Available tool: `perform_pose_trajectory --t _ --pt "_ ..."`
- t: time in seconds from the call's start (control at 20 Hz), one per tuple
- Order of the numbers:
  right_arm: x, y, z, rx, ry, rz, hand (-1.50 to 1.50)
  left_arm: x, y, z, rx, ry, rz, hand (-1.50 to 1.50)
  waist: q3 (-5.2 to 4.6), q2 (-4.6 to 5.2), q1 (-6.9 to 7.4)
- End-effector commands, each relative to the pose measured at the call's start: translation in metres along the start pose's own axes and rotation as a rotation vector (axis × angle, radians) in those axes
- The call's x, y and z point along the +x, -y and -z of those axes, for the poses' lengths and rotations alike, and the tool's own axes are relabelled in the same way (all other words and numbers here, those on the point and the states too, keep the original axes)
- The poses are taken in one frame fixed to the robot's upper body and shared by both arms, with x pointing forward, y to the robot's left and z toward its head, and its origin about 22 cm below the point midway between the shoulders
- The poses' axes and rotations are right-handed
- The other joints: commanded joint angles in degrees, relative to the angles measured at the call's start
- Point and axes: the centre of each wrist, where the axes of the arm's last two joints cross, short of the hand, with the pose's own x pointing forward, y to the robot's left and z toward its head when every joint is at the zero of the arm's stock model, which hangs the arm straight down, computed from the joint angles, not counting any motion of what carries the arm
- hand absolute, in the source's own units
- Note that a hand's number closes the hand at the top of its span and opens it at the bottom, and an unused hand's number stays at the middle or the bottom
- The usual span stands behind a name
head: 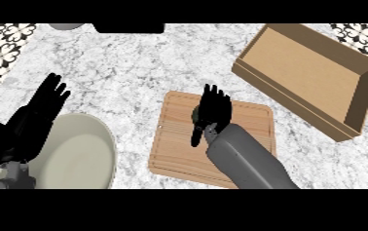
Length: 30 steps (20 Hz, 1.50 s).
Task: Pick the squash from the cutting board and place it in the cardboard box
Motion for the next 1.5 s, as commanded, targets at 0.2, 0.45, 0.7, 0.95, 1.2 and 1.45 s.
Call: perform_pose_trajectory --t 0.2,0.45,0.7,0.95,1.2,1.45 --pt "0.004 -0.006 0.005 -0.013 -0.091 0.041 1.5 -0.008 0.008 0.001 0.003 0.008 -0.012 0.0 0.0 0.04 -0.07" --pt "0.002 -0.011 -0.003 -0.075 0.001 -0.026 1.5 -0.006 -0.004 0.011 0.012 0.003 0.001 0.0 -0.01 -0.02 -0.42" --pt "0.003 0.0 0.024 -0.093 0.004 -0.012 1.5 0.004 -0.024 -0.007 -0.004 0.01 -0.008 0.0 0.0 0.07 0.24" --pt "-0.032 0.001 0.023 0.036 0.373 -0.203 1.5 -0.012 -0.001 -0.005 -0.011 -0.001 0.006 0.0 0.0 0.19 -0.19" --pt "-0.073 0.02 0.027 0.094 0.596 -0.31 1.5 -0.009 0.002 -0.013 -0.001 0.0 -0.02 0.0 0.01 -0.14 -0.52" --pt "-0.086 0.056 0.036 -0.07 0.606 -0.312 1.5 0.017 -0.001 -0.001 -0.013 -0.008 -0.006 0.0 0.02 -0.06 -0.52"
